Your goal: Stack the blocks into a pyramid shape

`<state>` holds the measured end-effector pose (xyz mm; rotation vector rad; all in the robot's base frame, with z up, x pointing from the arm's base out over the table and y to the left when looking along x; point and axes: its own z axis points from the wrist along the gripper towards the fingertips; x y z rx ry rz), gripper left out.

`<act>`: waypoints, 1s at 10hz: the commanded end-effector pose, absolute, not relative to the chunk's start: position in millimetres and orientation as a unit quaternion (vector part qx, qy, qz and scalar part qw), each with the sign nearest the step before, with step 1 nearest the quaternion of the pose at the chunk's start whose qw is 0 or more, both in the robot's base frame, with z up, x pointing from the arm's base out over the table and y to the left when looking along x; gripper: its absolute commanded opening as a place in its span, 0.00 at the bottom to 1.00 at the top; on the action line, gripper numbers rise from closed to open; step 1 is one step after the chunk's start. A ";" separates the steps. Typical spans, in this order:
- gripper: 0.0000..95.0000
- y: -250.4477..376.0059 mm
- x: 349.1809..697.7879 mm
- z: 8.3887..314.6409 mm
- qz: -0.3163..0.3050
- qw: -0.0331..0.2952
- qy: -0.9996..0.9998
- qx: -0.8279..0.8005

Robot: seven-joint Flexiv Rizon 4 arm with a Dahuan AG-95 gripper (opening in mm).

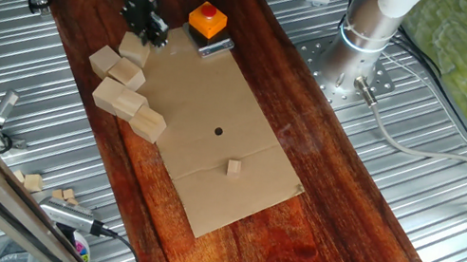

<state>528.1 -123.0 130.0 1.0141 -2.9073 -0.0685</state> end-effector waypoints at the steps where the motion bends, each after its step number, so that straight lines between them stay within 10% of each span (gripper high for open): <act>1: 1.00 -122.6 533.3 128.3 0.040 0.014 -0.955 0.295; 3: 1.00 -122.8 532.5 128.1 0.037 0.013 -0.954 0.298; 6: 0.40 -123.2 532.0 128.4 0.039 0.012 -0.958 0.282; 10: 0.40 -123.1 532.5 128.5 0.040 0.014 -0.959 0.280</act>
